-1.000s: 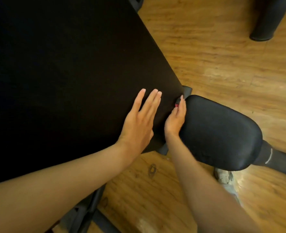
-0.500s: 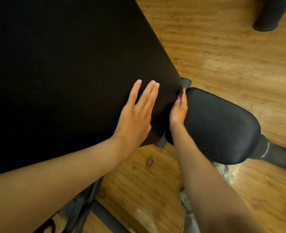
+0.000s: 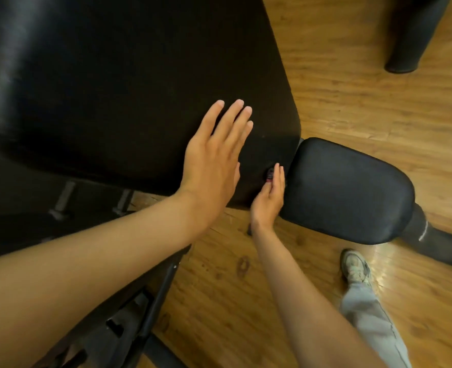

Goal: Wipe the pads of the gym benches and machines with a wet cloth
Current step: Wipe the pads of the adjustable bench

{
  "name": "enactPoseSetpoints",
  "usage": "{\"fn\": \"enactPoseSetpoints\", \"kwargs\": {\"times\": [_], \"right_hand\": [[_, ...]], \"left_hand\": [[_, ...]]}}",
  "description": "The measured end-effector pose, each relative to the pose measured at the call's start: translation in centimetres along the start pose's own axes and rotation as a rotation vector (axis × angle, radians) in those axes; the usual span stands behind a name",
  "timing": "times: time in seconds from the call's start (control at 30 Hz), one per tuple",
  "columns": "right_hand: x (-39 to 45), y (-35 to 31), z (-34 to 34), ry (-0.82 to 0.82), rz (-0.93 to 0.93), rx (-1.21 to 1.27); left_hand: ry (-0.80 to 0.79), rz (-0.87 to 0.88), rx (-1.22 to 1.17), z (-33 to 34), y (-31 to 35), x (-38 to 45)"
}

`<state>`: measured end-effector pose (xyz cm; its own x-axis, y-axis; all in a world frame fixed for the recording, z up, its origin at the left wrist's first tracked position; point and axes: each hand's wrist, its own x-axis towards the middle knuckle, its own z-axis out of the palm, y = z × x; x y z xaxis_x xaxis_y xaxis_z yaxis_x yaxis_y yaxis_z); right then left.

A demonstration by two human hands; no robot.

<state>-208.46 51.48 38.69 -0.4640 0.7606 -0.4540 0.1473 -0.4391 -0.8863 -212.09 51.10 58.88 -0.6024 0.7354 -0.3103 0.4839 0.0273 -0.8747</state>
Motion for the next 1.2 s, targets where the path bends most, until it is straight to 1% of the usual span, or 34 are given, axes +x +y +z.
{"fn": "enactPoseSetpoints", "kwargs": {"times": [0.07, 0.13, 0.2, 0.27, 0.37, 0.43, 0.47, 0.53, 0.57, 0.67, 0.73, 0.83, 0.87, 0.9, 0.97, 1.03, 1.07, 1.1, 1.13, 1.17, 1.2], "right_hand": [[-1.3, -2.6, 0.5, -0.004, -0.018, 0.015], [-3.8, -6.3, 1.3, -0.041, -0.115, 0.029], [-6.4, -10.5, 2.0, -0.119, -0.207, 0.078], [-8.3, -15.3, 2.7, -0.217, -0.334, 0.133], [-9.1, -21.9, 3.7, -0.345, -0.591, 0.173], [-9.1, -24.0, 4.3, -0.386, -0.739, 0.161], [-8.9, -23.8, 4.6, -0.382, -0.782, 0.148], [-7.8, -20.8, 4.7, -0.312, -0.77, 0.105], [-6.8, -18.6, 4.5, -0.251, -0.701, 0.084], [-3.9, -13.4, 2.8, -0.104, -0.336, 0.043], [-2.2, -12.2, 2.3, -0.056, -0.163, 0.021], [-0.2, -13.6, 2.6, 0.006, -0.049, 0.06], [0.2, -14.8, 2.7, -0.003, -0.057, 0.077], [0.0, -16.3, 2.7, -0.036, -0.116, 0.078], [-2.3, -19.1, 3.1, -0.157, -0.374, 0.051], [-5.1, -19.9, 3.5, -0.298, -0.665, 0.062], [-5.8, -19.4, 3.6, -0.344, -0.77, 0.063], [-5.4, -18.2, 3.7, -0.346, -0.825, 0.036], [-4.0, -16.5, 3.6, -0.305, -0.816, -0.009], [-2.0, -14.3, 3.0, -0.243, -0.732, -0.051], [0.3, -11.8, 2.3, -0.182, -0.578, -0.065]], "left_hand": [[-0.006, -0.034, 0.005, -0.7, -1.9, -2.1], [0.022, -0.075, -0.004, -1.4, -4.4, -4.2], [0.043, -0.111, -0.017, -2.3, -7.4, -5.9], [0.066, -0.146, -0.043, -3.2, -10.7, -7.6], [0.109, -0.168, -0.152, -3.9, -15.3, -9.1], [0.158, -0.144, -0.261, -3.7, -17.3, -9.7], [0.168, -0.119, -0.325, -3.5, -17.8, -9.8], [0.154, -0.07, -0.388, -3.2, -18.2, -9.8], [0.138, -0.055, -0.383, -3.1, -18.2, -9.7], [0.118, -0.029, -0.322, -2.9, -18.0, -9.4], [0.119, -0.018, -0.281, -2.8, -18.0, -9.4], [0.108, 0.003, -0.256, -2.8, -18.0, -9.2], [0.11, 0.006, -0.256, -2.8, -18.0, -9.1], [0.121, 0.007, -0.259, -2.8, -17.9, -9.1], [0.158, -0.006, -0.267, -2.7, -17.8, -9.0], [0.184, -0.02, -0.277, -2.6, -17.7, -8.9], [0.192, -0.026, -0.283, -2.6, -17.6, -8.9], [0.201, -0.034, -0.283, -2.5, -17.5, -8.9], [0.205, -0.041, -0.279, -2.4, -17.5, -8.8], [0.202, -0.044, -0.274, -2.3, -17.5, -8.7], [0.193, -0.05, -0.268, -2.3, -17.5, -8.7]]}}
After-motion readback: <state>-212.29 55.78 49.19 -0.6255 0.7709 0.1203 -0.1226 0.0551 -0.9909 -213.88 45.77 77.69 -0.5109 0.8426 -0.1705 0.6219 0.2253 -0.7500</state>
